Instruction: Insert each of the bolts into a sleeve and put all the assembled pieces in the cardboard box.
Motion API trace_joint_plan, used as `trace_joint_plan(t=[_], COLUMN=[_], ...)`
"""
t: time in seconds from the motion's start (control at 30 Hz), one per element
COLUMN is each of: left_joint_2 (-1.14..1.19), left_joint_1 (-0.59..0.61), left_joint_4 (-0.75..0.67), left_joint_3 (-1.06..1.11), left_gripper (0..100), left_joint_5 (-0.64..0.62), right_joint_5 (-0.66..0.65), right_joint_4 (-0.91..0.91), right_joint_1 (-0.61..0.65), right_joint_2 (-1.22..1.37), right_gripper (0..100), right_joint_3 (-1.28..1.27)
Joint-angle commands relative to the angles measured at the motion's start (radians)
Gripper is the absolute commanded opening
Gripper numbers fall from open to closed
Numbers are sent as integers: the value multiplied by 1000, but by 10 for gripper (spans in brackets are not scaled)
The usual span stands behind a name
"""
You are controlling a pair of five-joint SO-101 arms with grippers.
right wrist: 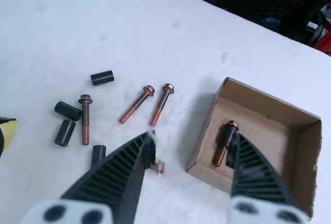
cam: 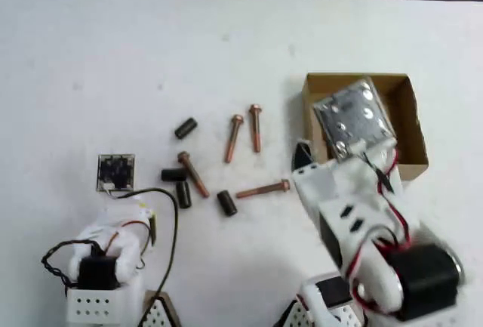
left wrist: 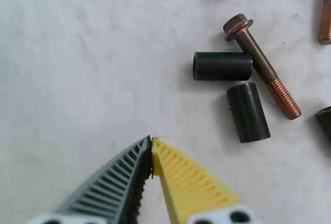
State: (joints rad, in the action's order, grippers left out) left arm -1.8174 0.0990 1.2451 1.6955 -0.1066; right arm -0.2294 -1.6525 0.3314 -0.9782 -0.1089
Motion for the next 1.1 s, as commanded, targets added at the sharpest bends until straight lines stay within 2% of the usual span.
trace_joint_plan(t=[0.0,0.17,0.7,1.07], left_joint_2=[-8,-8,-8,-8], left_joint_1=[2,8,8,8], left_joint_4=[-21,0,3,3], left_joint_3=[-3,-3,-3,-3], left_gripper=[23,23,23,23], left_joint_5=[11,11,11,11], right_joint_5=[77,81,74,74], right_joint_4=[-31,-44,225,335], right_joint_1=[39,97,96,94], right_joint_2=[-50,-96,-292,-346], right_gripper=[211,211,211,211], right_joint_3=[35,-78,-620,-787])
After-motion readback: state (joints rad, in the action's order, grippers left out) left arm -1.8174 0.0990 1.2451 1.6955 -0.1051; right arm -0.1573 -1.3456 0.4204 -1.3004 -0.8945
